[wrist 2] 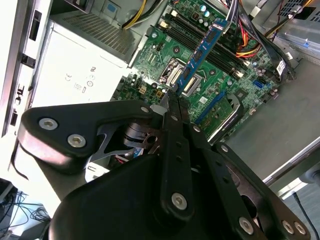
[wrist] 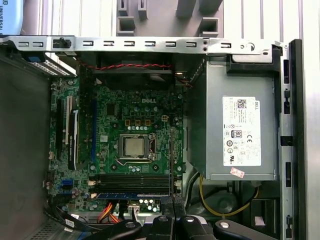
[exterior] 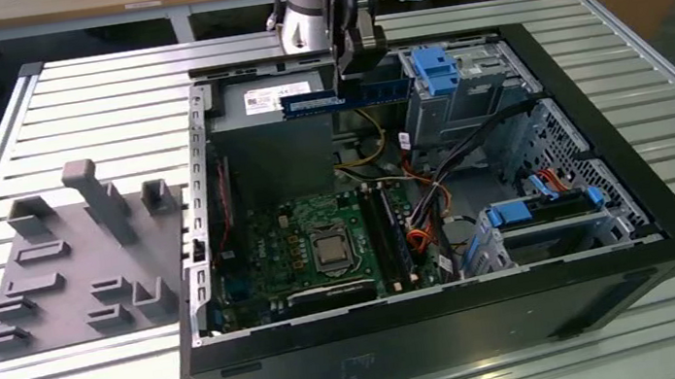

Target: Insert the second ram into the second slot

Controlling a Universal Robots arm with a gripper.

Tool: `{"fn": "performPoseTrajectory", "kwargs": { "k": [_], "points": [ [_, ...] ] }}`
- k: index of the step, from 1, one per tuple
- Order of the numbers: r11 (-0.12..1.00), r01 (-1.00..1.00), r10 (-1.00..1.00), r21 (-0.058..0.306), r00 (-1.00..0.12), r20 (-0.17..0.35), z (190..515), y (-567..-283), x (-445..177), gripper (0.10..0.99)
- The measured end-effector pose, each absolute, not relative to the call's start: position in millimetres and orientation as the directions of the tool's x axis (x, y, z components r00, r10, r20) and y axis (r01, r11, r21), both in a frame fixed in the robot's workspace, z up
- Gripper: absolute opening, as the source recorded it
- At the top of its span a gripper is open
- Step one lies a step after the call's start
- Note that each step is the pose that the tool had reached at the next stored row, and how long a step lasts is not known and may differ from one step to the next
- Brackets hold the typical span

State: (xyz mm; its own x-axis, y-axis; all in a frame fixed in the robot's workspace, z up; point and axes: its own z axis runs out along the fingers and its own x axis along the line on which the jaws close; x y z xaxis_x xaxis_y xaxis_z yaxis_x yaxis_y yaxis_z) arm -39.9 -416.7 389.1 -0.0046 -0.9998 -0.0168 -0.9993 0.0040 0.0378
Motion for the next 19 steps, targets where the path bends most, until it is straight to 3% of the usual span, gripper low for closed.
{"fn": "performPoseTrajectory", "kwargs": {
  "k": [19],
  "points": [
    [0.019, -0.999, -1.0, 0.038, -0.02, -0.017, 389.1, -416.7, -39.9, 0.118]
  ]
}}
